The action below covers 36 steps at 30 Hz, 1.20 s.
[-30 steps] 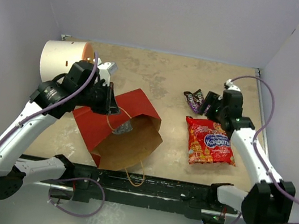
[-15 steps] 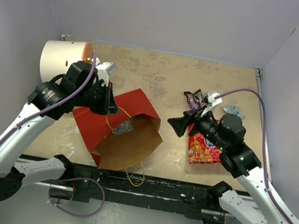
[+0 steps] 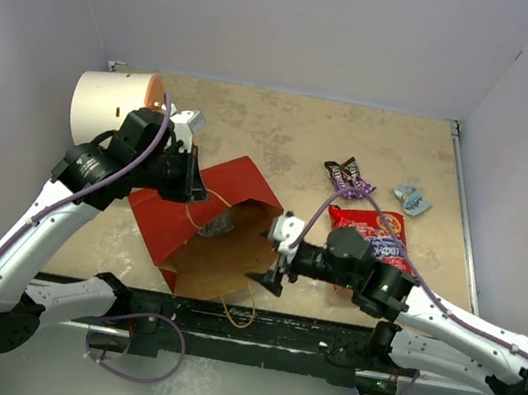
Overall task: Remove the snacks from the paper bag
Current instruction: Take out the snack from the paper bag.
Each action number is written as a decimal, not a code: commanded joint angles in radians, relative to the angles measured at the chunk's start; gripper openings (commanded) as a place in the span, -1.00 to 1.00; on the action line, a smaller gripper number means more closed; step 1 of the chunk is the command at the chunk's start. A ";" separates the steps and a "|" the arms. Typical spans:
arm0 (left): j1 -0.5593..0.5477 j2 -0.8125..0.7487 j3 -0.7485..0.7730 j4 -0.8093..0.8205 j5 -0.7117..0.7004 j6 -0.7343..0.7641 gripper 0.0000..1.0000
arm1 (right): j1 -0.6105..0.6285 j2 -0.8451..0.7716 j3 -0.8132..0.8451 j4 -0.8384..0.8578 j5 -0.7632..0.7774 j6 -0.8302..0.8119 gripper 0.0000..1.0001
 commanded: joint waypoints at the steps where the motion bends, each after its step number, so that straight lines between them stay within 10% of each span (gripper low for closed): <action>1: -0.001 0.001 0.024 0.012 -0.028 0.002 -1.00 | 0.155 0.044 -0.035 0.169 0.131 -0.146 0.78; 19: -0.001 0.018 0.083 -0.044 -0.050 -0.010 -1.00 | 0.312 0.685 -0.220 1.226 0.579 -0.252 0.93; 36: -0.001 0.031 0.180 -0.111 -0.035 -0.001 -1.00 | 0.270 1.148 -0.015 1.510 0.719 -0.183 0.98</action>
